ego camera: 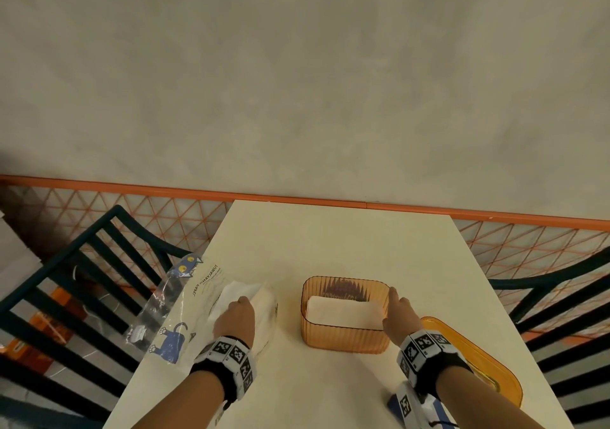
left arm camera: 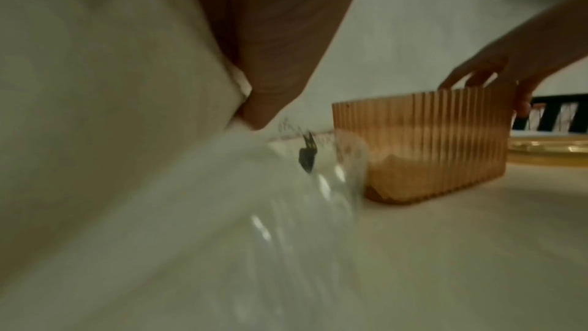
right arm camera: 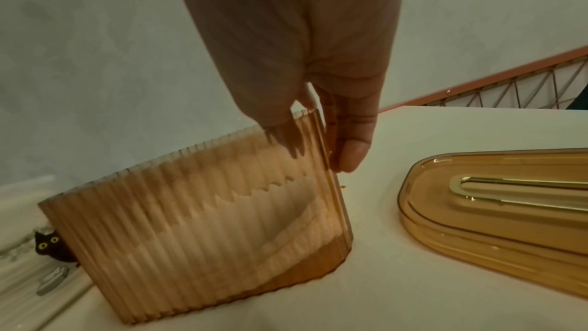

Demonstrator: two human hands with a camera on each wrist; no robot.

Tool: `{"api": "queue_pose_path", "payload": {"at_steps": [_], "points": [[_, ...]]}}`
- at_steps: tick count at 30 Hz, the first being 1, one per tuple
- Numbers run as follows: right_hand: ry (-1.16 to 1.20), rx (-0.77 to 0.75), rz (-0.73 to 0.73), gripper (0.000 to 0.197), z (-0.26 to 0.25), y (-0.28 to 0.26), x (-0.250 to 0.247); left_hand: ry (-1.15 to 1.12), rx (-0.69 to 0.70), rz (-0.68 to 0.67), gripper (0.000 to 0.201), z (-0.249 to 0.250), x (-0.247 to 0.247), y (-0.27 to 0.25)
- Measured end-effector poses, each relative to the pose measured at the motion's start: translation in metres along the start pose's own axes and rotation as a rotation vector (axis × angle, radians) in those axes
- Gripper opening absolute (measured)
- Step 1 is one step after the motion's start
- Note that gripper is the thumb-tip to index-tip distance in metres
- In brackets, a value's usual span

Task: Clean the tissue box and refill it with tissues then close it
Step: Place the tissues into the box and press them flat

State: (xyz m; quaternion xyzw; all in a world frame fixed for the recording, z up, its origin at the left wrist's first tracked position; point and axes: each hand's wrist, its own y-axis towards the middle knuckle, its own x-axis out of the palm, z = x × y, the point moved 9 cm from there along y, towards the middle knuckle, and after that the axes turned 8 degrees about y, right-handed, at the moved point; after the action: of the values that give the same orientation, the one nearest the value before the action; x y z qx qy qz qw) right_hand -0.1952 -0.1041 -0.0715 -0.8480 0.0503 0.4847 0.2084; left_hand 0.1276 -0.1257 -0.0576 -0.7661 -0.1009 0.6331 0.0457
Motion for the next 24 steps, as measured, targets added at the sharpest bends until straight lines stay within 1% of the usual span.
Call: {"api": "queue_pose_path", "payload": {"at_steps": [2, 4, 6, 8, 9, 11, 14, 15, 17, 18, 19, 20, 21, 23, 24], "points": [[0.015, 0.004, -0.026, 0.063, -0.002, -0.005, -0.005, -0.058, -0.005, 0.031, 0.041, -0.012, -0.022, -0.004], [-0.001, -0.024, 0.02, 0.058, -0.009, -0.01, -0.02, -0.143, -0.011, 0.047, 0.044, -0.024, -0.048, -0.01], [0.032, -0.093, 0.088, 0.056, -0.023, -0.015, -0.041, -0.217, -0.009, 0.093, 0.037, -0.033, -0.081, -0.02], [0.196, -0.177, 0.07, 0.052, -0.047, -0.023, -0.054, -0.276, 0.019, 0.157, 0.032, -0.035, -0.113, -0.031], [0.313, -0.209, 0.02, 0.05, -0.061, -0.029, -0.057, -0.325, 0.052, 0.195, 0.031, -0.032, -0.128, -0.037], [0.589, -0.221, -0.141, 0.045, -0.09, -0.044, -0.053, -0.393, 0.13, 0.264, 0.028, -0.019, -0.152, -0.051], [1.07, -0.119, -0.385, 0.05, -0.123, -0.065, -0.044, -0.314, 0.286, 0.352, 0.026, 0.02, -0.171, -0.074], [1.19, -0.078, -0.454, 0.054, -0.13, -0.069, -0.042, -0.273, 0.35, 0.372, 0.028, 0.036, -0.171, -0.081], [1.292, -0.039, -0.564, 0.065, -0.137, -0.073, -0.04, -0.202, 0.467, 0.387, 0.033, 0.063, -0.162, -0.093], [1.287, -0.039, -0.59, 0.066, -0.137, -0.074, -0.04, -0.185, 0.51, 0.38, 0.036, 0.073, -0.154, -0.096], [1.272, -0.044, -0.579, 0.06, -0.134, -0.074, -0.042, -0.196, 0.541, 0.362, 0.039, 0.079, -0.146, -0.097], [1.261, -0.048, -0.543, 0.053, -0.13, -0.073, -0.044, -0.246, 0.561, 0.345, 0.041, 0.082, -0.139, -0.097], [1.252, -0.049, -0.495, 0.049, -0.124, -0.072, -0.047, -0.347, 0.583, 0.335, 0.042, 0.082, -0.134, -0.097], [1.237, -0.062, -0.427, 0.044, -0.112, -0.072, -0.055, -0.664, 0.598, 0.324, 0.044, 0.075, -0.128, -0.095], [1.247, -0.074, -0.413, 0.041, -0.107, -0.073, -0.059, -0.851, 0.552, 0.339, 0.041, 0.065, -0.127, -0.092]]}}
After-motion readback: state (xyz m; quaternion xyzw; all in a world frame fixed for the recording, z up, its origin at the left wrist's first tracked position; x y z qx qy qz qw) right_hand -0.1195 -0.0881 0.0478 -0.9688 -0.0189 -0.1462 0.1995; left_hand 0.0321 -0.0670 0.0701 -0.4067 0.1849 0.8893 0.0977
